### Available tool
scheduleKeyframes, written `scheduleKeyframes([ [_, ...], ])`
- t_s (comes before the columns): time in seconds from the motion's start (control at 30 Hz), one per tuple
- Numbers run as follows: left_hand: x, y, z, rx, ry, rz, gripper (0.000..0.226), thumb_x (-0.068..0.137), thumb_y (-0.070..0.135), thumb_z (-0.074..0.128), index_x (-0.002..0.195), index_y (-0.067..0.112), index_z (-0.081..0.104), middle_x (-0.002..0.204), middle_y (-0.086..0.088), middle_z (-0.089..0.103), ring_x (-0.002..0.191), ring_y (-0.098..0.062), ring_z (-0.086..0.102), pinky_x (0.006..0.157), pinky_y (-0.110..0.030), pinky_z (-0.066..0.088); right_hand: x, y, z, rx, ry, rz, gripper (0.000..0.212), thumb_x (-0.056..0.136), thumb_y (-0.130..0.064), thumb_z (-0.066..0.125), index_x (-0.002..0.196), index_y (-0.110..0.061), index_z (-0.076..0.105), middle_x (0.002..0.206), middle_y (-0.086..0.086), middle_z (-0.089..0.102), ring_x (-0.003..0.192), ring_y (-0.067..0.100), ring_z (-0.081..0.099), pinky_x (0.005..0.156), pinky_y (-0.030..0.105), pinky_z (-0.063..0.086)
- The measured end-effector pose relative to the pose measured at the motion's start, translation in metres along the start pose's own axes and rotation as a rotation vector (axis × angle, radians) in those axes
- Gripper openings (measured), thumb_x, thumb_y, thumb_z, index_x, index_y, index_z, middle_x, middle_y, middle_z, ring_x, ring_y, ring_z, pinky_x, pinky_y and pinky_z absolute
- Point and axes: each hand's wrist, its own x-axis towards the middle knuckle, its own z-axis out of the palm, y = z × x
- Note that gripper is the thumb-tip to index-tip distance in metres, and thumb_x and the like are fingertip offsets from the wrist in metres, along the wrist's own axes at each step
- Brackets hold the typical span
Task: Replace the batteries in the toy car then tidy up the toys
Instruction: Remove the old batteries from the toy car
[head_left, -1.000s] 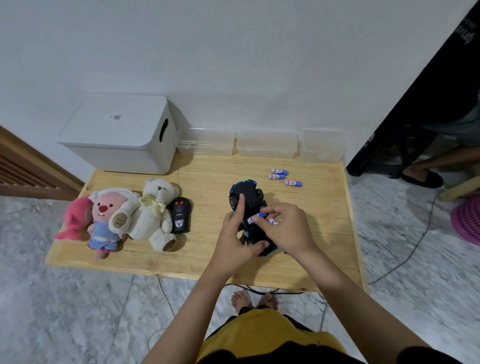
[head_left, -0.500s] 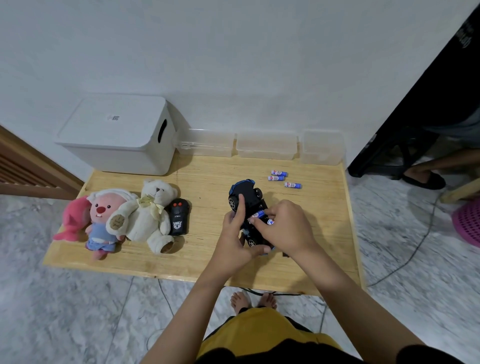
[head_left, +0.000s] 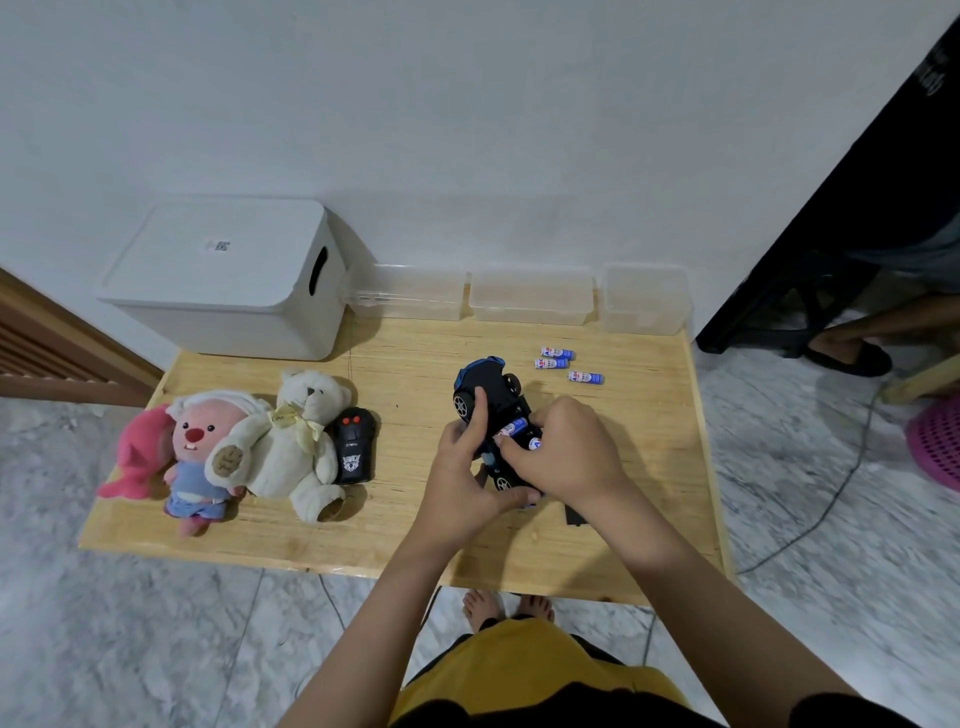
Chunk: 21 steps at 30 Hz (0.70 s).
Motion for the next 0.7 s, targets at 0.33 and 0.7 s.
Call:
scheduleKeyframes([
  [0.33, 0.0, -0.003, -0.004, -0.018, 0.018, 0.007, 0.122, 0.058, 0.008, 0.088, 0.144, 0.05, 0.013, 0.116, 0.004, 0.041, 0.111, -0.016, 0.05, 0.079, -0.013, 0.048, 0.006, -0.002, 0.005, -0.017, 0.041, -0.054, 0.04, 0.077, -0.028, 0.059, 0.049, -0.007, 0.041, 0.047, 0.0, 0.033, 0.048, 0.018, 0.037, 0.042, 0.026, 0.021],
  [0.7, 0.004, 0.002, -0.007, -0.02, 0.049, 0.032, 0.123, 0.056, 0.008, 0.089, 0.146, 0.047, 0.014, 0.116, 0.002, 0.04, 0.11, -0.013, 0.049, 0.082, -0.017, 0.05, 0.001, -0.007, 0.003, 0.099, 0.085, -0.051, 0.034, 0.076, -0.04, 0.072, 0.094, -0.012, 0.073, 0.093, 0.008, 0.064, 0.087, 0.023, 0.061, 0.073, 0.038, 0.052],
])
